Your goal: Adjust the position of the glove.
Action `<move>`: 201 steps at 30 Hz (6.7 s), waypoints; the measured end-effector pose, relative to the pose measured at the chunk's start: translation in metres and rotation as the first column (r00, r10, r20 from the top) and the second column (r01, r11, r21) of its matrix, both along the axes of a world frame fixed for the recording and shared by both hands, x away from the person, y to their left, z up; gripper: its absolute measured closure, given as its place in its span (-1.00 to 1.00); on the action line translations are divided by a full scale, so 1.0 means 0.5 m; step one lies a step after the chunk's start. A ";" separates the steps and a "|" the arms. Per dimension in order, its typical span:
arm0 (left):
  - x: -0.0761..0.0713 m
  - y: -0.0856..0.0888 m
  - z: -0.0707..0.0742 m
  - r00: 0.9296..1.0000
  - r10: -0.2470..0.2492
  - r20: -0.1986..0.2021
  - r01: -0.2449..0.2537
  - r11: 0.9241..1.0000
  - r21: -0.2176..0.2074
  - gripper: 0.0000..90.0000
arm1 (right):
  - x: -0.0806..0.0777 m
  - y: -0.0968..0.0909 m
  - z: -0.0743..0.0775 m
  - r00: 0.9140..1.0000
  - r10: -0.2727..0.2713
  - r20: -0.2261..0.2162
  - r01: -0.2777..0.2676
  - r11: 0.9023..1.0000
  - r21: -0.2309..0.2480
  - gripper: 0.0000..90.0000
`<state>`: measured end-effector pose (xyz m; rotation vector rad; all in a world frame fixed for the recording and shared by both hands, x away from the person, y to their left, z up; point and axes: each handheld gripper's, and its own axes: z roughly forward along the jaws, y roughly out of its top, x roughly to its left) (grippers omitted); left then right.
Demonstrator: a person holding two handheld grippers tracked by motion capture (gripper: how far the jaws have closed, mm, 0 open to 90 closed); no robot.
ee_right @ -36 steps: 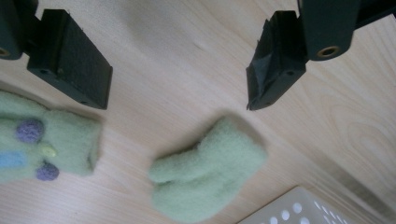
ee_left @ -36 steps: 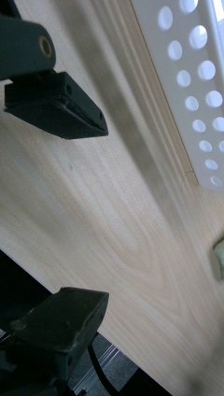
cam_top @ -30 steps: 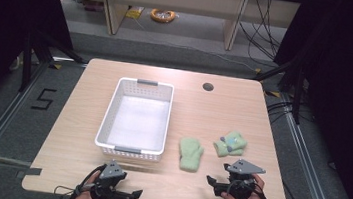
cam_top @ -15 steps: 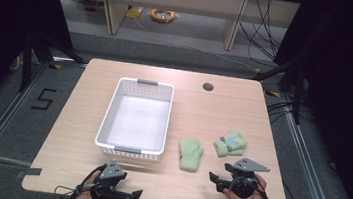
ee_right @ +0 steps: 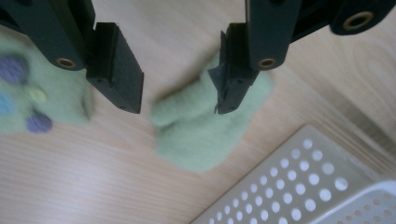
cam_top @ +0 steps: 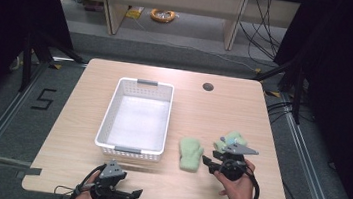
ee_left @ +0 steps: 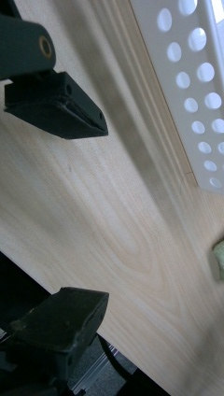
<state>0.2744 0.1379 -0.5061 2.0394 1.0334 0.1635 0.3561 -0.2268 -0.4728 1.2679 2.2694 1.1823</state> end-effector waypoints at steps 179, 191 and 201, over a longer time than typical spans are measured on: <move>0.020 -0.120 0.007 0.998 -0.063 0.027 0.065 0.994 -0.091 -0.43 | 0.136 -0.125 -0.002 0.991 -0.124 -0.043 0.114 0.975 -0.193 0.18; 0.019 -0.117 0.003 0.997 -0.076 0.009 0.076 0.994 -0.076 -0.43 | 0.165 -0.104 -0.026 0.990 -0.109 -0.091 0.087 0.972 -0.219 0.22; 0.019 -0.119 0.002 0.996 -0.087 0.008 0.087 0.993 -0.078 -0.43 | 0.170 -0.107 -0.036 0.992 -0.078 -0.104 0.055 0.976 -0.208 0.38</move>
